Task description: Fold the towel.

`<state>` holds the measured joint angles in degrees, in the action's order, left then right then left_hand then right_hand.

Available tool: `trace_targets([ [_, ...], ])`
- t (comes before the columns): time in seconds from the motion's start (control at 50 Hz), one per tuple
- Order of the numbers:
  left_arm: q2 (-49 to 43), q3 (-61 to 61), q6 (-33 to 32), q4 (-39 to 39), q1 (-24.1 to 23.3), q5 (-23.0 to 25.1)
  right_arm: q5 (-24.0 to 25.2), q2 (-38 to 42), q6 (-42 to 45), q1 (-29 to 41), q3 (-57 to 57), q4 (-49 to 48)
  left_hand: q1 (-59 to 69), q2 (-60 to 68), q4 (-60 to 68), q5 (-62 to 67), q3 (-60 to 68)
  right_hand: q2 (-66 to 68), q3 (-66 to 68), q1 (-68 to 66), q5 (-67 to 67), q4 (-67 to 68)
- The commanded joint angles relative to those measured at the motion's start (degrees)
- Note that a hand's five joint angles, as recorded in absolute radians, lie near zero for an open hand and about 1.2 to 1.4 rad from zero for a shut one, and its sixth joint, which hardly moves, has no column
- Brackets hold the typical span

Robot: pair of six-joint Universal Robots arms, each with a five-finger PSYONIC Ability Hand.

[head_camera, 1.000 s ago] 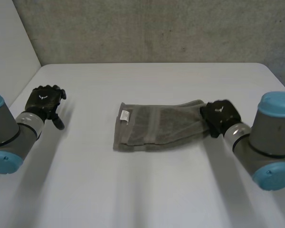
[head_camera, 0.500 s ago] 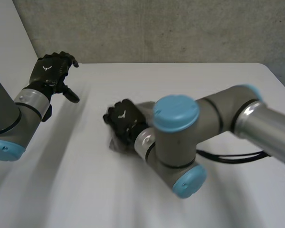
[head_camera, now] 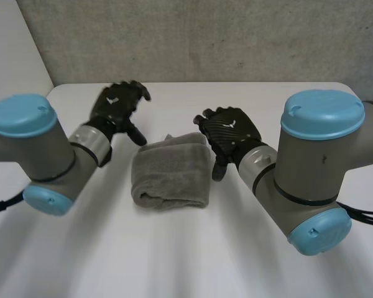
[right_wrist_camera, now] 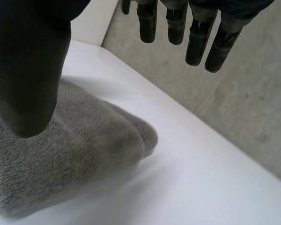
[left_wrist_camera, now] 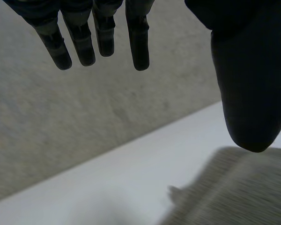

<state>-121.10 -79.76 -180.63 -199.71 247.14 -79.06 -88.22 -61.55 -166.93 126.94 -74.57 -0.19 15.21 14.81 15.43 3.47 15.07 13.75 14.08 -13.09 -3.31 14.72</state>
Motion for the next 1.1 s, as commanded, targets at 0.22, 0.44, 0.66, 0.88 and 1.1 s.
trace_targets([
  [0.22,-2.1,-10.8,-2.4,2.9,-2.4,0.0,4.3,14.8,-13.0,-0.5,6.4,-0.2,-1.8,-1.4,-2.0,-0.1,-1.7,-3.7,-4.1,3.1,3.3,-4.7],
  [0.44,-5.9,-9.2,-10.9,2.4,-2.2,-1.3,4.2,19.7,-15.3,-0.5,11.9,2.1,-2.0,-1.6,-2.2,-0.2,-1.8,-3.7,-4.1,3.1,3.3,-4.7],
  [0.66,6.7,-4.1,-9.7,3.3,-2.3,-2.1,1.6,4.3,-14.5,-1.3,12.5,6.6,-2.1,-1.7,-2.4,-0.4,-2.0,-3.7,-4.1,3.1,3.3,-4.7],
  [0.88,17.3,4.6,-1.2,11.2,-1.4,-6.7,-10.0,-9.5,-5.1,-8.3,13.0,10.0,-2.3,-1.9,-2.5,-0.6,-2.2,-3.7,-4.1,3.1,3.3,-4.7],
  [1.1,17.5,11.7,6.6,26.8,0.4,-10.0,-10.6,-12.2,-4.9,-13.4,13.4,11.0,-3.6,-3.2,-3.9,-1.9,-3.5,-3.7,-4.1,3.1,3.3,-4.7],
])
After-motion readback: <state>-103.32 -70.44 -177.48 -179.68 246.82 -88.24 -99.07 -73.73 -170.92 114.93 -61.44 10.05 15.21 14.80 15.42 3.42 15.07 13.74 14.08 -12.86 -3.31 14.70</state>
